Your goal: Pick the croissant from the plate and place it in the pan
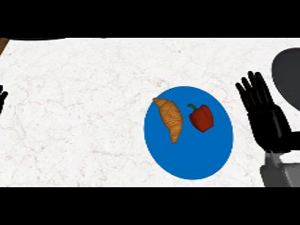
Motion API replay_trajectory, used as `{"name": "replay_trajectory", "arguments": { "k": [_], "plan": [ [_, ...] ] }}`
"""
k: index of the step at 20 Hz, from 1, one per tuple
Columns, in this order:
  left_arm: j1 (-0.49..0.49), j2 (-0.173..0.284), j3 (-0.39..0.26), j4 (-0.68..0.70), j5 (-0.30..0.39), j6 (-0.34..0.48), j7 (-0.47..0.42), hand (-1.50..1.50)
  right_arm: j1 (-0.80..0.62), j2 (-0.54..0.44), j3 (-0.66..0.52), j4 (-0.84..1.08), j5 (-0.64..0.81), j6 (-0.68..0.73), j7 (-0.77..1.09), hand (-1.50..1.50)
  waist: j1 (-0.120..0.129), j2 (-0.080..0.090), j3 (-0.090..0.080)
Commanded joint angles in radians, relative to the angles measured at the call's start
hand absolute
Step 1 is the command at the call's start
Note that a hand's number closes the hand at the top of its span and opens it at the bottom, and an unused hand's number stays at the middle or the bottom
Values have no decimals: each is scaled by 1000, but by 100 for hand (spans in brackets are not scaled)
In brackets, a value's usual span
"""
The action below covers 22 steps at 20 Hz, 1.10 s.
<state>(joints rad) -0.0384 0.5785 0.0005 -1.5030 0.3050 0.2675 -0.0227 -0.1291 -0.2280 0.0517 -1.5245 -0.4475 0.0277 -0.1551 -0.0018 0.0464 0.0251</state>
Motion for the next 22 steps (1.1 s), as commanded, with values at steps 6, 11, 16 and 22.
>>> {"name": "replay_trajectory", "arguments": {
  "k": [6, 11, 16, 22],
  "plan": [
    [-142, -69, -111, -52, -20, -40, -3, 0, -291, -165, 366, 61, 164, 428, 157, 150, 127, -11, -29],
    [-188, -148, -151, 16, -21, -5, 59, 0, -384, -240, 288, 170, 451, 348, -201, -150, 26, -27, -22],
    [-162, -148, -140, 20, -17, -37, 28, 0, -514, -378, 208, 274, 530, 396, -371, -150, 33, -37, -24],
    [-226, -172, -129, 79, -43, -9, 43, 0, -743, -495, 267, 254, 603, 598, -255, -150, 18, -42, -27]
  ]
}}
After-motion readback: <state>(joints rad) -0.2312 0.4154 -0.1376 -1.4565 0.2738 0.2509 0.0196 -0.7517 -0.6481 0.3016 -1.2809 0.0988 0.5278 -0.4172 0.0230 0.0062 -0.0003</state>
